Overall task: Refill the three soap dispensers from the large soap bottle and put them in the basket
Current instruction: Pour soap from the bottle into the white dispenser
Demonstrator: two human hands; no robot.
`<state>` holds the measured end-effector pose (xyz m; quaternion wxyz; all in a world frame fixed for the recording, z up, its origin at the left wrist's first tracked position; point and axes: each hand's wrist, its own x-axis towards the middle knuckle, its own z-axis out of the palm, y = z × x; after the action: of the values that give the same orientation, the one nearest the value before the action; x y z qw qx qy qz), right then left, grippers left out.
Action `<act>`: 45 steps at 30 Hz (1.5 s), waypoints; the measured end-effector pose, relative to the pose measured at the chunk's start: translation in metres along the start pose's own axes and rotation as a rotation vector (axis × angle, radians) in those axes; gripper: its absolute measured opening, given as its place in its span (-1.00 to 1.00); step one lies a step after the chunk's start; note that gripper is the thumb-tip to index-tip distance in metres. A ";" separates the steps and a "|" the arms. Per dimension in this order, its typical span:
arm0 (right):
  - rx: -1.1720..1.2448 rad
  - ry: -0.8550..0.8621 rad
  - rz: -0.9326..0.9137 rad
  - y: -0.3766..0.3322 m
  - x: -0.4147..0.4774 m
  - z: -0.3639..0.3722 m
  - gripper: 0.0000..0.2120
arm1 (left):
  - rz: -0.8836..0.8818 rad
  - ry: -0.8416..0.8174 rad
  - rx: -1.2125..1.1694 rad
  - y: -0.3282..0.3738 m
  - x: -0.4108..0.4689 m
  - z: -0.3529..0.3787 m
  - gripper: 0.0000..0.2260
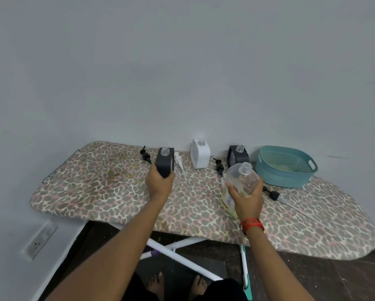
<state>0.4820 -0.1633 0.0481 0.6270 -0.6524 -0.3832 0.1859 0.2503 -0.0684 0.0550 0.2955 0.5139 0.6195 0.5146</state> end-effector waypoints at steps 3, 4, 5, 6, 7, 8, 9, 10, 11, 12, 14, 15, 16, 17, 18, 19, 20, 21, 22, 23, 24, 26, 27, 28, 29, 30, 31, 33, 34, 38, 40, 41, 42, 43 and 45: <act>0.002 0.010 0.003 0.002 0.003 0.001 -0.30 | 0.005 -0.034 0.001 0.005 0.044 0.005 -0.55; 0.004 0.013 0.000 0.002 0.004 0.002 -0.31 | 0.005 -0.045 -0.004 0.007 0.055 0.008 -0.55; 0.009 0.018 -0.002 0.004 0.005 0.002 -0.32 | 0.006 -0.051 -0.009 0.006 0.065 0.012 -0.55; 0.013 0.019 -0.003 0.005 0.006 0.003 -0.32 | 0.002 -0.056 -0.009 0.006 0.074 0.016 -0.55; 0.021 0.020 0.000 0.006 0.006 0.003 -0.31 | -0.004 -0.056 -0.007 0.003 0.082 0.020 -0.55; 0.026 0.020 0.002 0.007 0.007 0.004 -0.31 | -0.017 -0.054 0.005 0.000 0.089 0.025 -0.56; 0.032 0.022 0.002 0.008 0.008 0.004 -0.31 | -0.024 -0.052 0.017 -0.004 0.096 0.029 -0.56; 0.032 0.023 0.000 0.010 0.008 0.005 -0.32 | -0.039 -0.053 0.031 -0.007 0.101 0.033 -0.57; 0.035 0.026 -0.001 0.011 0.008 0.005 -0.32 | -0.048 -0.047 0.041 -0.010 0.106 0.037 -0.57; 0.034 0.030 0.000 0.011 0.008 0.005 -0.33 | -0.056 -0.039 0.053 -0.013 0.109 0.040 -0.57; 0.031 0.035 0.000 0.013 0.009 0.006 -0.33 | -0.062 -0.040 0.058 -0.018 0.115 0.044 -0.58; 0.034 0.034 0.001 0.014 0.009 0.006 -0.33 | -0.060 -0.048 0.058 -0.022 0.119 0.046 -0.58; 0.038 0.033 0.002 0.015 0.010 0.006 -0.33 | -0.059 -0.060 0.060 -0.025 0.121 0.046 -0.59; 0.041 0.035 0.004 0.015 0.010 0.006 -0.33 | -0.057 -0.069 0.058 -0.026 0.124 0.047 -0.59; 0.040 0.038 0.005 0.016 0.010 0.006 -0.33 | -0.060 -0.077 0.058 -0.028 0.126 0.047 -0.59; 0.036 0.041 0.001 0.016 0.010 0.005 -0.34 | -0.060 -0.083 0.049 -0.030 0.128 0.048 -0.58; 0.028 0.041 -0.004 0.016 0.010 0.005 -0.34 | -0.063 -0.093 0.048 -0.029 0.129 0.047 -0.57; 0.024 0.042 -0.002 0.015 0.010 0.005 -0.34 | -0.063 -0.099 0.043 -0.031 0.130 0.045 -0.54; 0.020 0.041 0.001 0.015 0.010 0.006 -0.33 | -0.062 -0.109 0.045 -0.029 0.128 0.043 -0.50; 0.013 0.043 0.000 0.015 0.009 0.006 -0.32 | -0.054 -0.097 0.035 -0.030 0.127 0.042 -0.44; 0.003 0.045 -0.004 0.015 0.009 0.006 -0.32 | -0.045 -0.066 0.036 -0.030 0.123 0.040 -0.38; -0.012 0.050 -0.010 0.011 0.010 0.006 -0.34 | -0.012 0.056 0.028 -0.027 0.104 0.038 -0.31; -0.017 0.049 -0.015 0.008 0.011 0.006 -0.36 | 0.017 0.122 0.011 -0.024 0.089 0.038 -0.33; -0.022 0.048 -0.019 0.005 0.011 0.006 -0.37 | 0.058 0.162 -0.002 -0.020 0.072 0.039 -0.35; -0.022 0.048 -0.024 0.001 0.011 0.005 -0.37 | 0.106 0.174 -0.015 -0.019 0.056 0.042 -0.36; -0.023 0.052 -0.032 -0.001 0.012 0.004 -0.37 | 0.144 0.164 -0.020 -0.017 0.042 0.046 -0.37; -0.018 0.064 -0.036 -0.003 0.012 0.002 -0.38 | 0.172 0.137 -0.017 -0.018 0.032 0.052 -0.38; 0.000 0.106 -0.032 -0.006 0.014 -0.005 -0.43 | 0.178 0.046 0.020 -0.017 0.020 0.067 -0.39; 0.002 0.131 -0.026 -0.006 0.015 -0.009 -0.44 | 0.154 -0.028 0.036 -0.016 0.017 0.075 -0.38; -0.016 0.171 -0.014 -0.002 0.020 -0.021 -0.39 | 0.100 -0.283 0.096 -0.005 0.021 0.106 -0.27; -0.031 0.161 -0.017 0.000 0.018 -0.018 -0.38 | 0.073 -0.284 0.105 0.003 0.031 0.118 -0.24; -0.038 0.161 -0.017 0.004 0.019 -0.018 -0.37 | 0.047 -0.271 0.116 0.009 0.034 0.127 -0.19; -0.046 0.164 -0.011 0.007 0.019 -0.017 -0.37 | 0.024 -0.258 0.127 0.012 0.037 0.135 -0.15; -0.051 0.168 -0.009 0.009 0.020 -0.016 -0.37 | 0.003 -0.248 0.131 0.015 0.040 0.144 -0.12; -0.057 0.171 0.001 0.015 0.022 -0.017 -0.36 | -0.005 -0.200 0.118 0.016 0.046 0.158 -0.13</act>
<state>0.5120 -0.1576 0.0418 0.6383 -0.6838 -0.3330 0.1188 0.3833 0.0266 0.0309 0.3264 0.5777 0.6175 0.4224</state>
